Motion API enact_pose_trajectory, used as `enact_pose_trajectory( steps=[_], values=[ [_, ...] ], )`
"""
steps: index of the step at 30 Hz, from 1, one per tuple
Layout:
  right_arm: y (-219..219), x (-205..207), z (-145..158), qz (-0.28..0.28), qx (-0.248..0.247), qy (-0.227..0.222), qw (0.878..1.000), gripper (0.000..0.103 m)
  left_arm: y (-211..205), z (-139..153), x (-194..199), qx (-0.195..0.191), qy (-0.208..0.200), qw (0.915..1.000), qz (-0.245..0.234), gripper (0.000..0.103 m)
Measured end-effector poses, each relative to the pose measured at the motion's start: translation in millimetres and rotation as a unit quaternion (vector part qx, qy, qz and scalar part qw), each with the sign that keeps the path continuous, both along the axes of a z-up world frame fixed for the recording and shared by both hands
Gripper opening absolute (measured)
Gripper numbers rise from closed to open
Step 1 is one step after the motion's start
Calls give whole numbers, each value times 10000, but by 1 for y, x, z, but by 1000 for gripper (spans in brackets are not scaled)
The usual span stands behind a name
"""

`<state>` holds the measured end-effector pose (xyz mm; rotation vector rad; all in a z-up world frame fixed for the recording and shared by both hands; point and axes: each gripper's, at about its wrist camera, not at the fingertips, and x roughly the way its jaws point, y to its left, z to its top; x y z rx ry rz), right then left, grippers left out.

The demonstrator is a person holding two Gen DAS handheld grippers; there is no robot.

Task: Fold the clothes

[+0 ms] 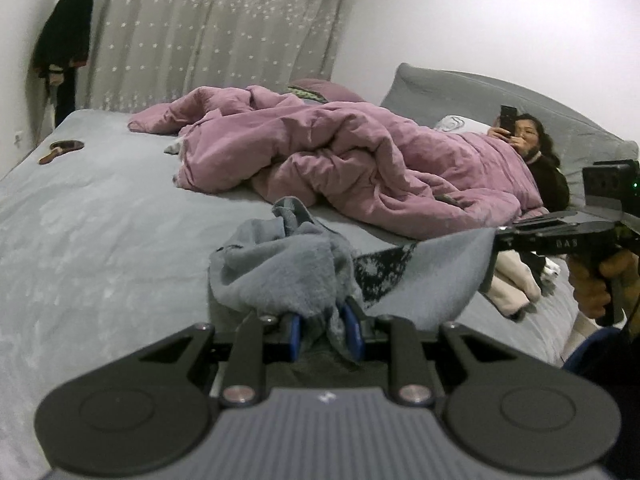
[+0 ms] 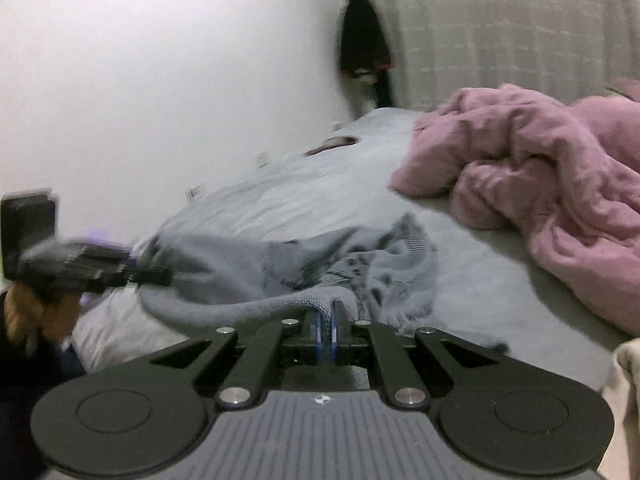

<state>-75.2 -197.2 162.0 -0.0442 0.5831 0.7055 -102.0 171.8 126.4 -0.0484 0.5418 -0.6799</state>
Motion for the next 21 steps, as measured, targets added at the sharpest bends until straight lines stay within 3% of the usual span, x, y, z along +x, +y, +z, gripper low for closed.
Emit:
enact_pose_trajectory(
  steps=[6,12,17,21],
  values=[
    [12,-14,-15,962,-380,9,9946,7,-8,-11,-14,223,-6,9979,-605,21],
    [18,-25,-27,1787,-658,106,9816,9,-17,-17,-30,468,-131,9897,-1345,23],
    [15,-9,-33,1482,-769,208,9857,14,-7,-18,-21,516,-27,9911,-1226,29],
    [5,4,-31,1053,-709,226,9917,27,7,-13,-10,407,-55,9942,-990,31]
  ],
)
